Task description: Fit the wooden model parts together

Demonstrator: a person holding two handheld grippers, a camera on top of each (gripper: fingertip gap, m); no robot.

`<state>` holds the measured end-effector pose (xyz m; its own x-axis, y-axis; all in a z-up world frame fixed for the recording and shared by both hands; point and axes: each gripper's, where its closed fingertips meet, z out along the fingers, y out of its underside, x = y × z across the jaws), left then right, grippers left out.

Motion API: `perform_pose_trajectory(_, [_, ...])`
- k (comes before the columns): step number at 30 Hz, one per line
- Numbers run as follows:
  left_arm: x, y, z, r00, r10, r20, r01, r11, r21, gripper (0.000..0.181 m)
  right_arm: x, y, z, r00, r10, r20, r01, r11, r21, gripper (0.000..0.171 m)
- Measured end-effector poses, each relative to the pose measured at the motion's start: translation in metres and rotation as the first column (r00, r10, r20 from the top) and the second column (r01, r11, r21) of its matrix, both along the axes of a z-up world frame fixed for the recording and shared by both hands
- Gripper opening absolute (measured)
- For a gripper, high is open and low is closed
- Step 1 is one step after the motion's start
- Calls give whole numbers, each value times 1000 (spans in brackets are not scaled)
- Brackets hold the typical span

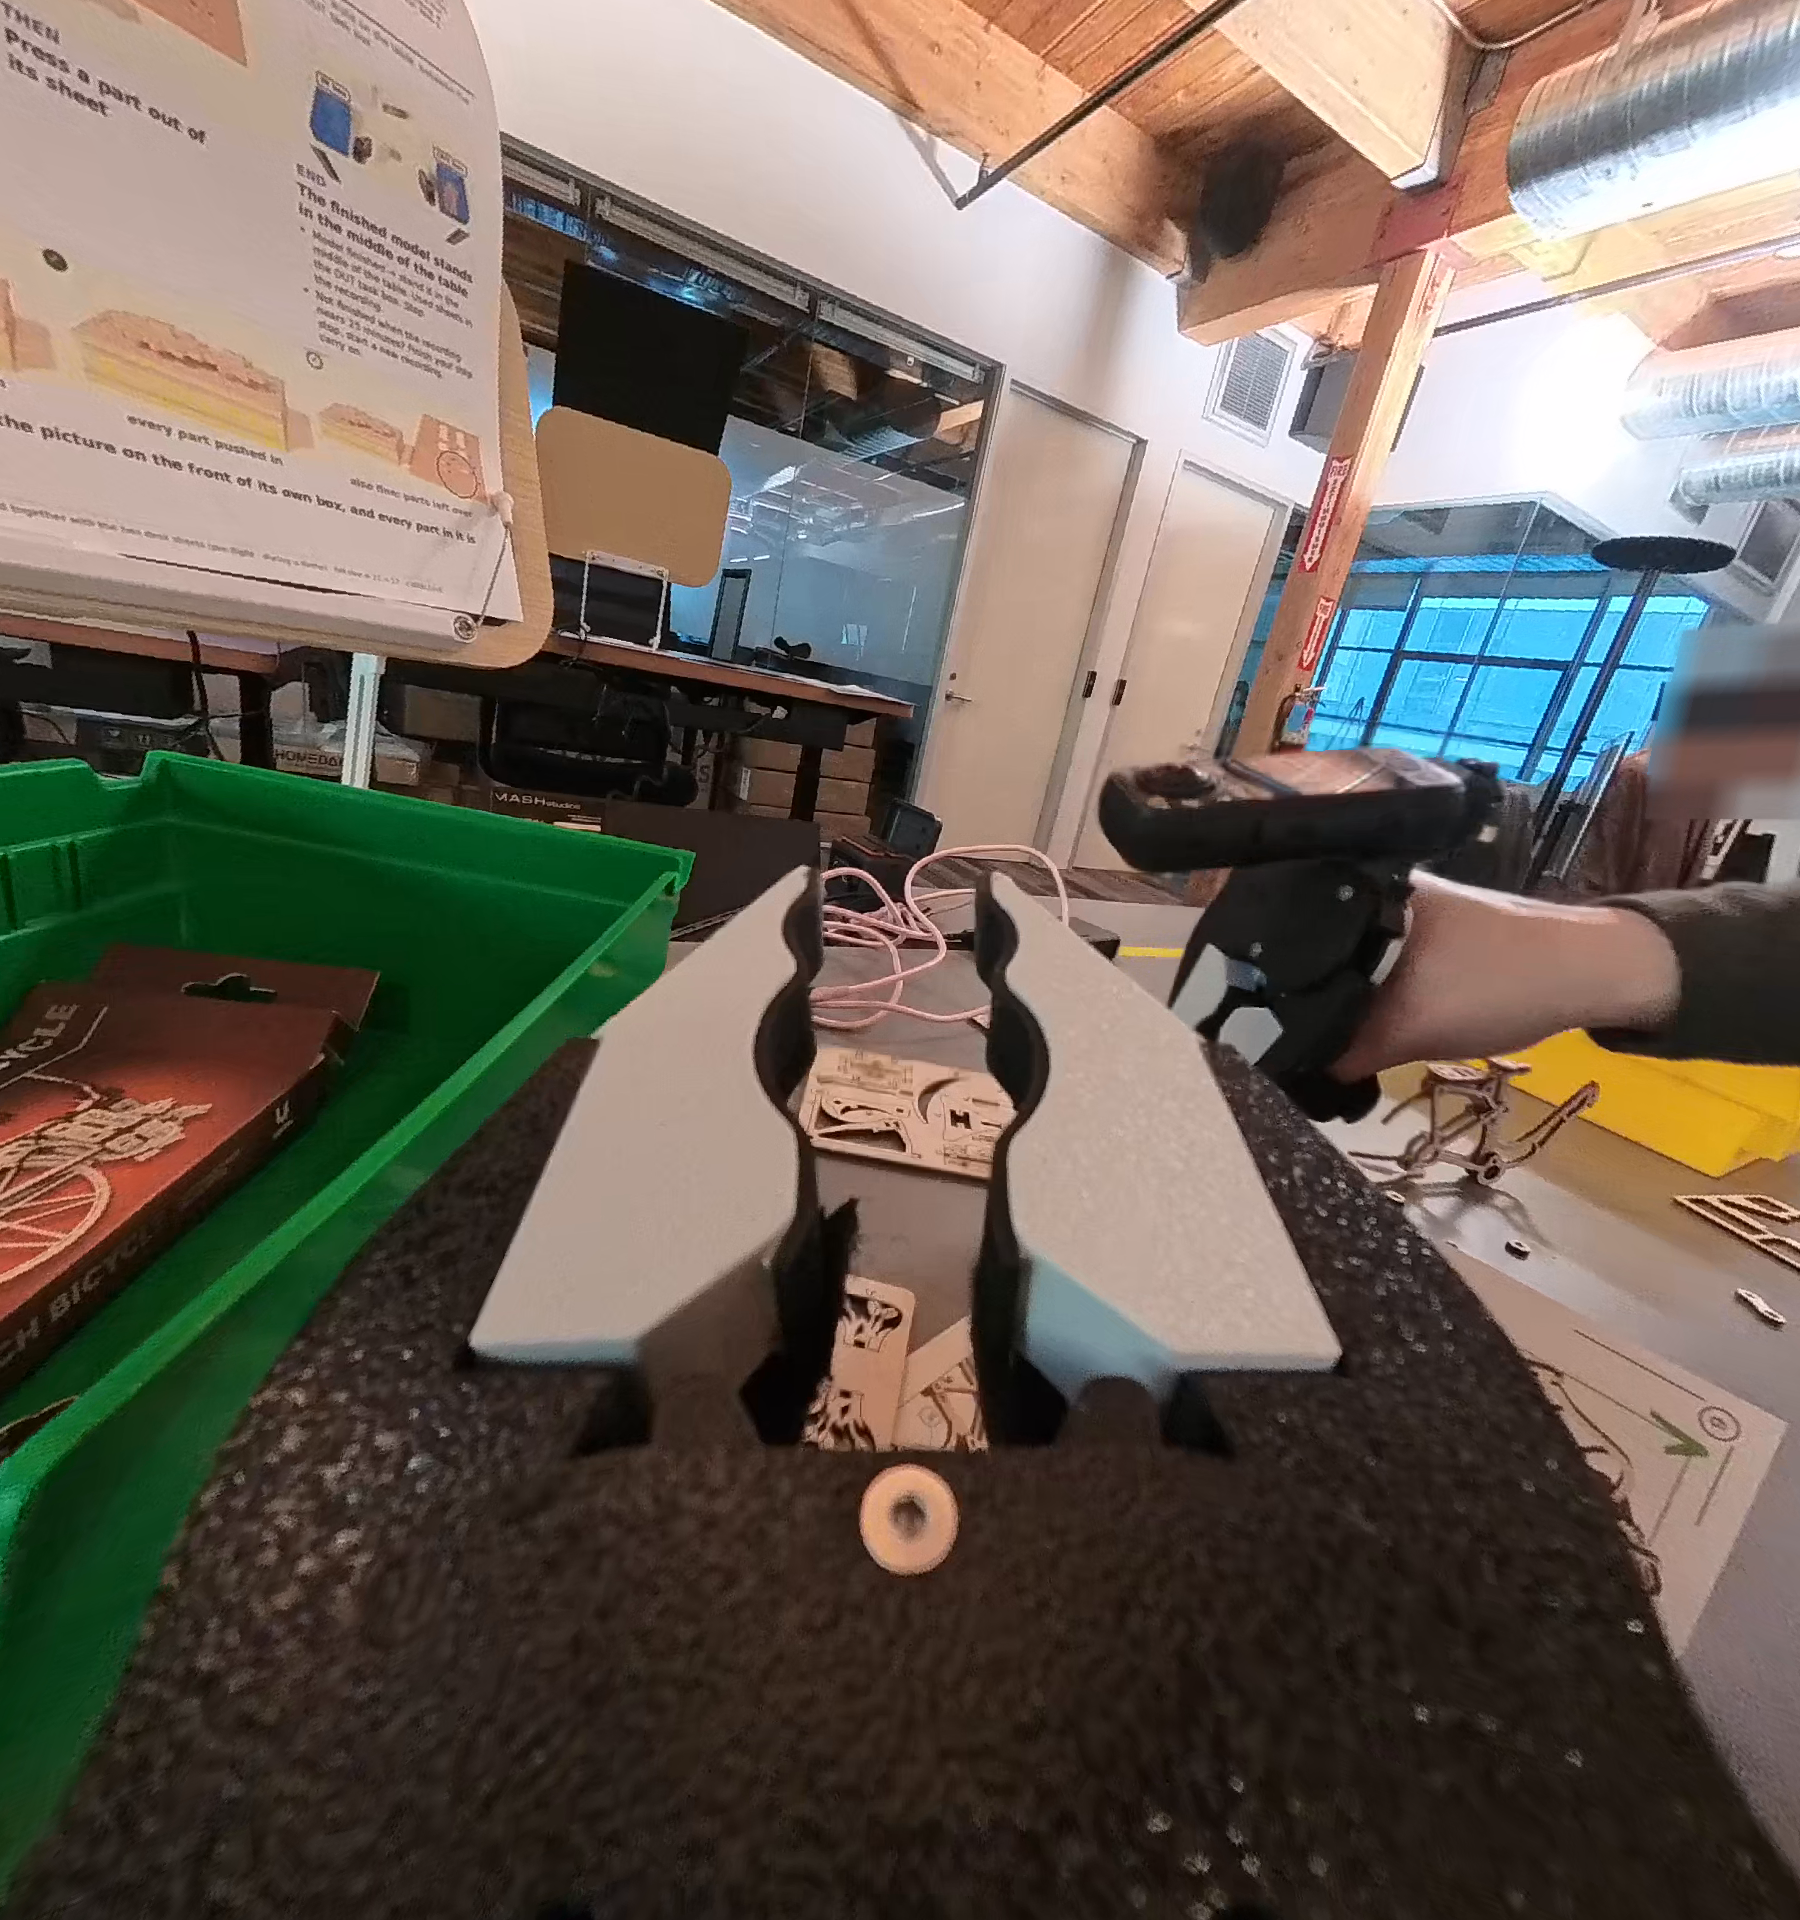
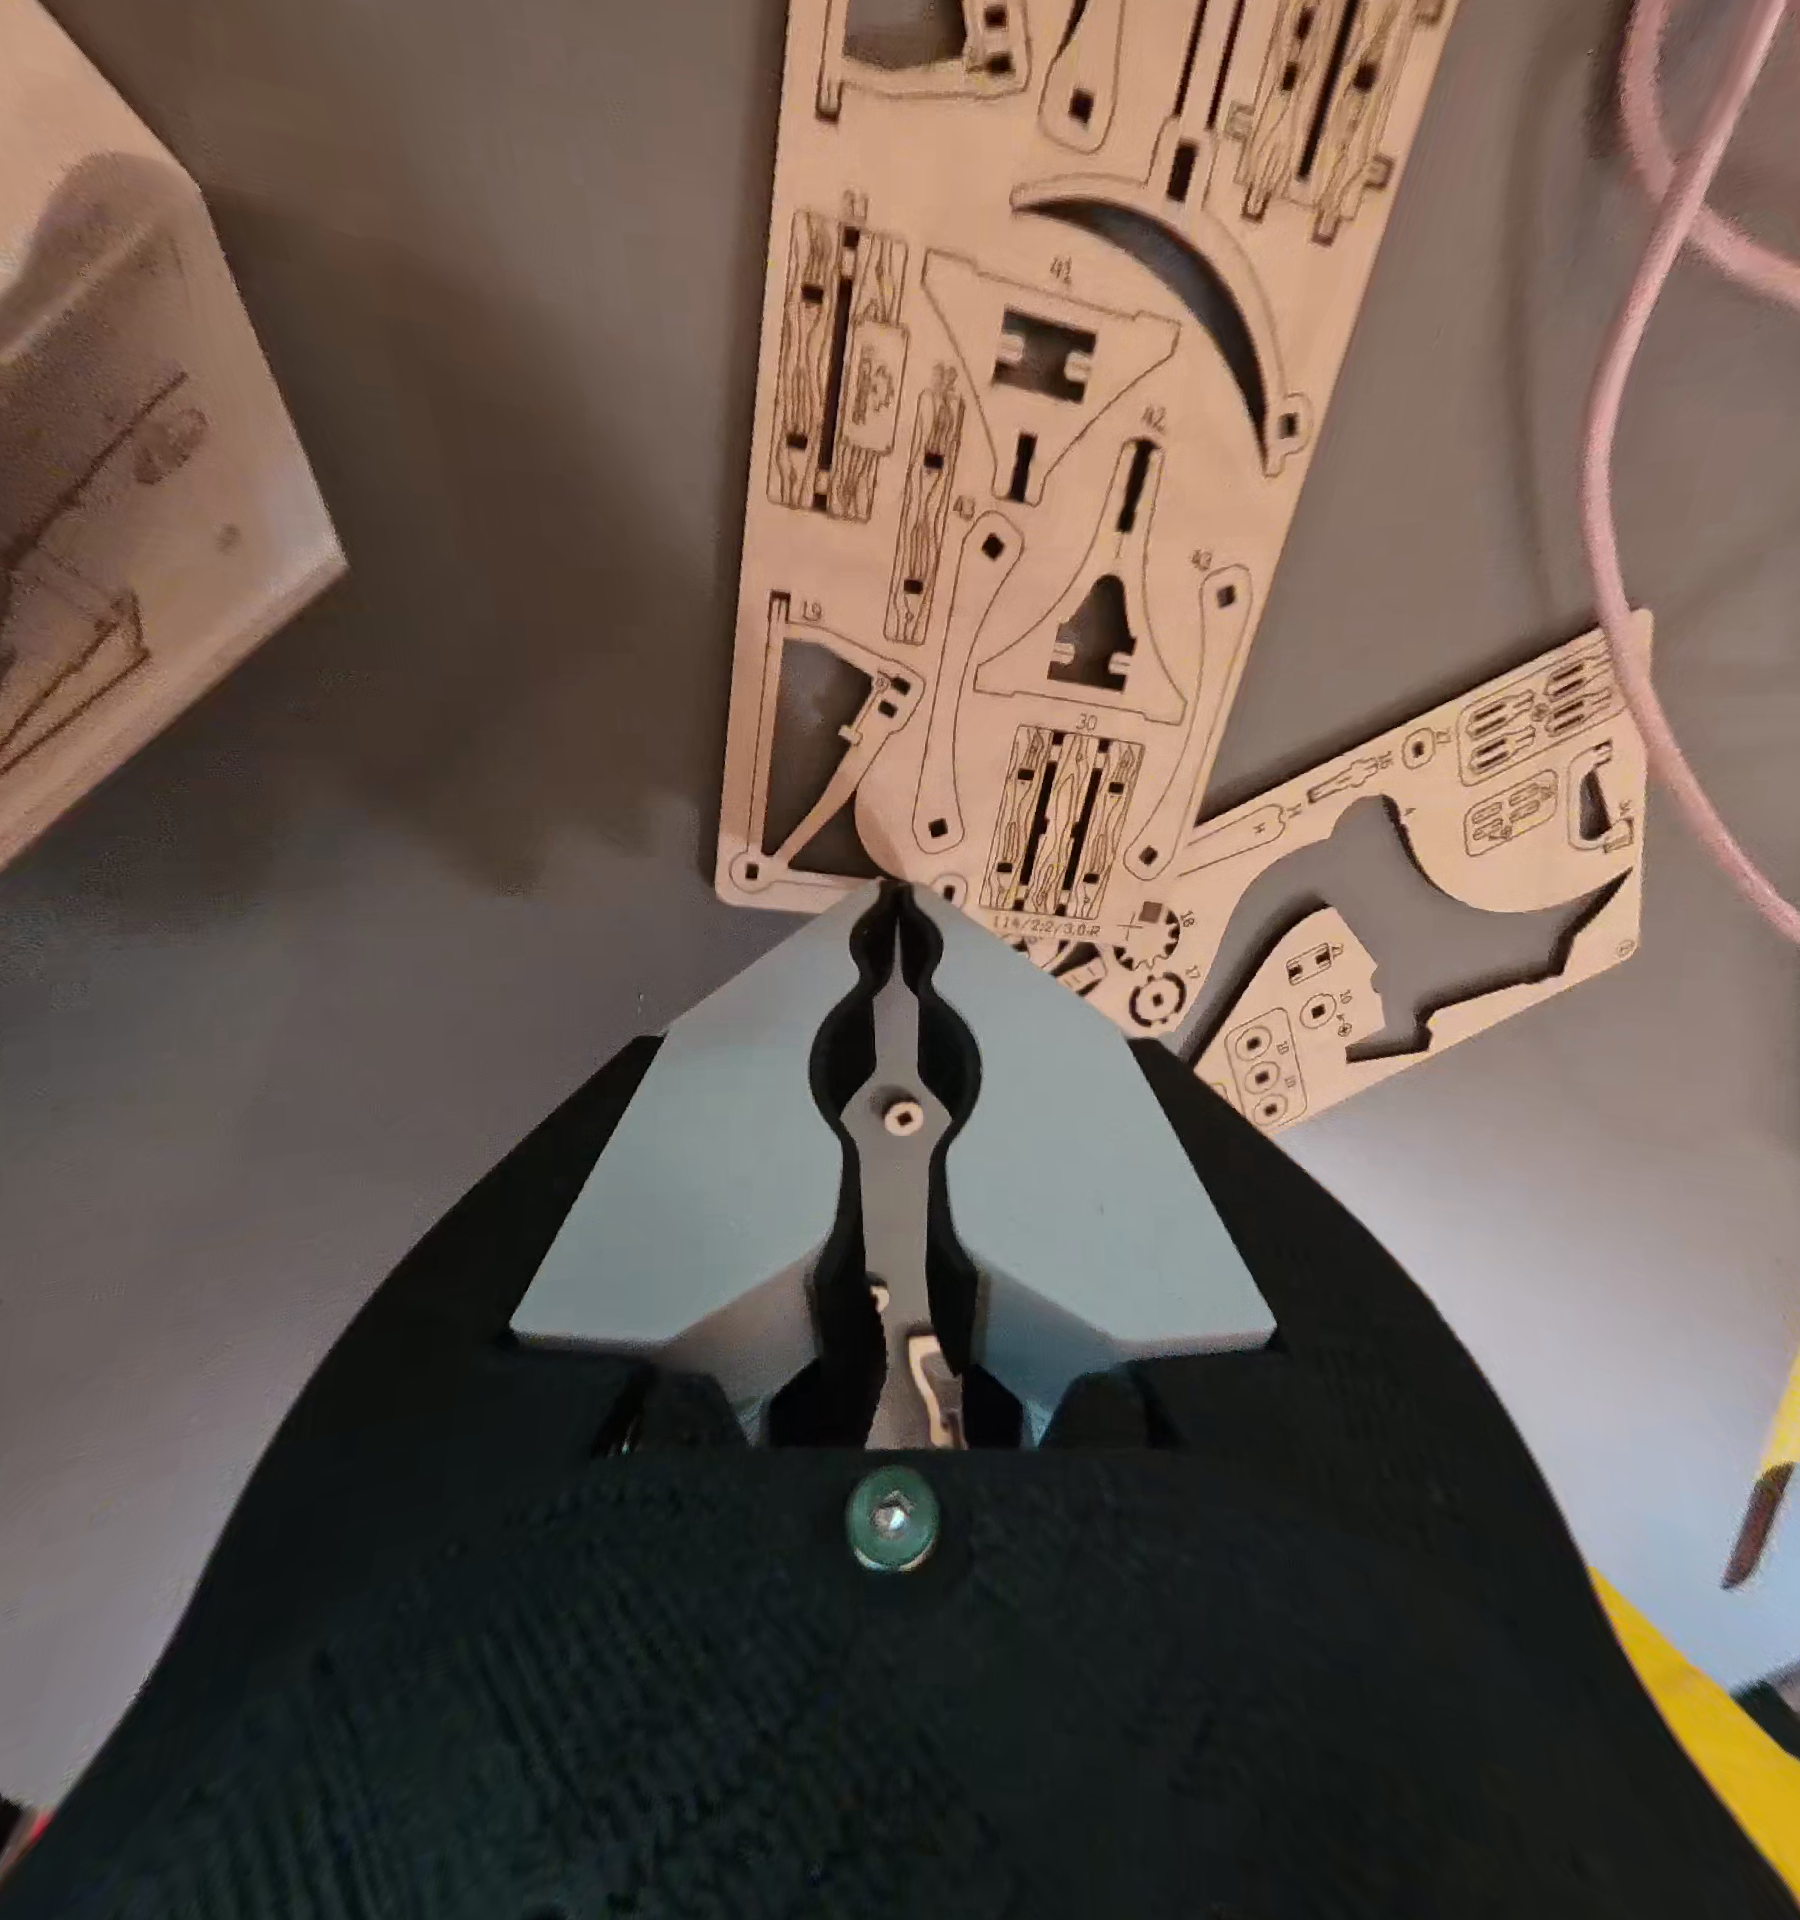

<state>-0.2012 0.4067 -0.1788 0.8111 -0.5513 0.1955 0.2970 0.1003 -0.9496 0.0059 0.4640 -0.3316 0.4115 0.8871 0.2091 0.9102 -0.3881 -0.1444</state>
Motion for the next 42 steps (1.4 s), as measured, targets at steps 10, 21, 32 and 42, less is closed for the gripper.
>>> perform_pose_trajectory(10, [2,1,-2,1000,3,-19,-3,1000,-7,26,-23,-18,-1,986,10,-164,-17,999,-40,0])
perform_pose_trajectory(21, [25,1,-14,990,-53,-133,48,998,-43,25,-1,-42,119,726,84,-683,254,889,380,13])
perform_pose_trajectory(32, [10,6,-16,951,140,-275,-135,990,37,23,81,-89,181,613,433,-661,437,511,740,22])
perform_pose_trajectory(42, [16,11,-29,889,198,-412,-195,980,49,22,110,-99,190,450,469,-760,530,544,650,26])
